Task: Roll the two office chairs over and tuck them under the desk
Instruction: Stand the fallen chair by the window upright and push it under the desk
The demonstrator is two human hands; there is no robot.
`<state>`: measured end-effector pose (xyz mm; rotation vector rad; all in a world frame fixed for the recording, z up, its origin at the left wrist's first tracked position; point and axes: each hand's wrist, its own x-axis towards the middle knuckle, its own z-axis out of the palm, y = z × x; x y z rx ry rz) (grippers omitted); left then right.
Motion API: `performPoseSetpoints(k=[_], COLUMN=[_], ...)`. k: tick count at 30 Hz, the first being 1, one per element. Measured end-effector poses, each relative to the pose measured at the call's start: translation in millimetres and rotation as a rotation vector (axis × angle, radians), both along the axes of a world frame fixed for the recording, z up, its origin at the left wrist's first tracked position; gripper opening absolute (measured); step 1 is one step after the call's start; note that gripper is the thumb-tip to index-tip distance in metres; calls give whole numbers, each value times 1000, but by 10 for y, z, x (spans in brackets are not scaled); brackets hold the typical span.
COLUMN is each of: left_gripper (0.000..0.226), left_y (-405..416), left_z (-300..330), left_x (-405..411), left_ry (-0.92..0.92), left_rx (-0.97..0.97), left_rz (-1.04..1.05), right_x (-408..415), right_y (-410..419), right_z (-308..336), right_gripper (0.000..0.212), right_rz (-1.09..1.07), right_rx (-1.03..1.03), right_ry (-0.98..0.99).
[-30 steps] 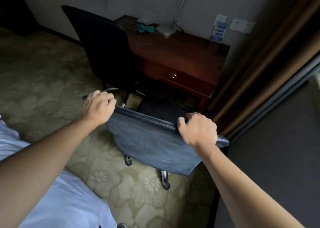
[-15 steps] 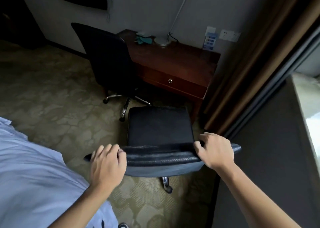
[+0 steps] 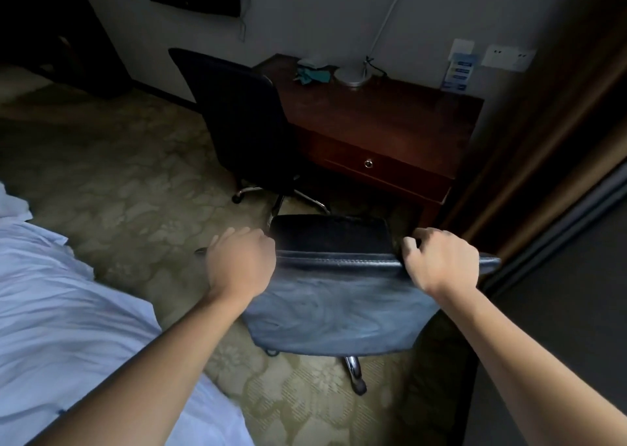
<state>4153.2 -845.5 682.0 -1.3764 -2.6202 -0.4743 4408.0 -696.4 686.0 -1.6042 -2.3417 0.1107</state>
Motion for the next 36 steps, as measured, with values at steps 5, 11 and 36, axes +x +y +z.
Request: performPoseSetpoints(k=[5,11,36], left_gripper=[40,38,37], left_y=[192,310,808], left_z=[-23,-34,116], left_x=[-471,-980,-1992], left_ry=[22,51,11], left_rx=[6,-1,-151], left_rz=[-36,-116,-348], right_x=[-366,-626,-1401], right_y=[-42,-71,-117], right_z=[-13,17,54], right_gripper=[36,38,42], right_rz=[-19,78,9], right_rx=[45,-86,-216], right_ry=[-8,-78,-90])
